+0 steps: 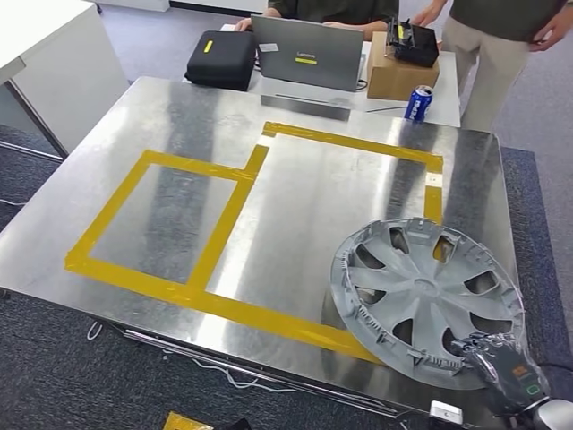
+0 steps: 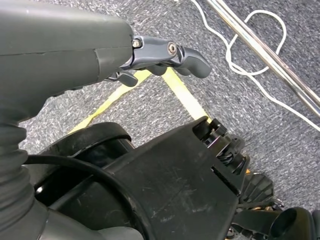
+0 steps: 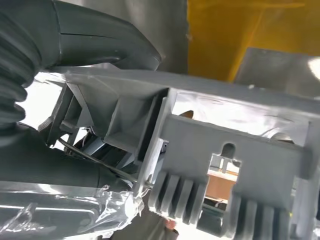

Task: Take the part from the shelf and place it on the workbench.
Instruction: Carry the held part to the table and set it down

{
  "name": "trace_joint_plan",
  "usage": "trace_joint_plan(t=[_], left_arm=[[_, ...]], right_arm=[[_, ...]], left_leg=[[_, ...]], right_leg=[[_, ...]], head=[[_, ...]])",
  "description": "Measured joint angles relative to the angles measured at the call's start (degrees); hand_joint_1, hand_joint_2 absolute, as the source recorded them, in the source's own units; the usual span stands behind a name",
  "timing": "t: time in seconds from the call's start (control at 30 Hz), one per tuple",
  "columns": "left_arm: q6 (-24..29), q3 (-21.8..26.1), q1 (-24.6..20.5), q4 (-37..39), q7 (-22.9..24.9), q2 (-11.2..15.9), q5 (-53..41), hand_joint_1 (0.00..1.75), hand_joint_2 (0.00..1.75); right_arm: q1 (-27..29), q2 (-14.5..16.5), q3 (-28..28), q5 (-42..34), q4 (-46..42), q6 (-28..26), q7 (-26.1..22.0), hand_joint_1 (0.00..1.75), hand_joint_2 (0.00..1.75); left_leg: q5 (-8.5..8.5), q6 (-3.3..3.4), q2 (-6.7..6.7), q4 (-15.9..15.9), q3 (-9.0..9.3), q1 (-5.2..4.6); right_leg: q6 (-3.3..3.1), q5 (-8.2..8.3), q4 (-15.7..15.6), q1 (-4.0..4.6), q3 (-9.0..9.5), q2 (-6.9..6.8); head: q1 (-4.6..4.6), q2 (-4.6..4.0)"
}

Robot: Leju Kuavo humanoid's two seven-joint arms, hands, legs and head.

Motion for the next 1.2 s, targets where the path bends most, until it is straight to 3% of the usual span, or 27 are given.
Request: trace_joint_plan(t=[1.0,1.13,1.2], left_arm=[[-0.4,0.2,0.0,0.0,-0.5,0.0,0.0,0.0,1.75],[-0.6,0.2,0.0,0.0,-1.3,0.0,0.3,0.0,1.75],[-0.7,0.2,0.0,0.0,-1.6,-0.1,0.9,0.0,0.87]], right_arm=[[3.2,1.0,-0.4,-0.1,-0.1,-2.5,1.7,1.75,1.75],[3.4,1.1,-0.4,-0.1,-0.1,-2.4,1.8,0.0,1.75],[3.7,1.2,-0.4,-0.2,-0.1,-2.3,2.1,0.0,1.75]], left_leg=[[-0.14,0.06,0.02,0.0,0.15,0.0],[-0.14,0.06,0.02,0.0,0.14,0.0],[-0.14,0.05,0.02,0.0,0.13,-0.01]], right_leg=[[-0.03,-0.2,-0.1,0.0,-0.22,0.01],[-0.03,-0.2,-0.1,0.0,-0.18,0.01],[-0.04,-0.19,-0.1,0.0,-0.03,0.01]], head=[[0.0,-0.01],[0.01,-0.01],[0.01,-0.01]])
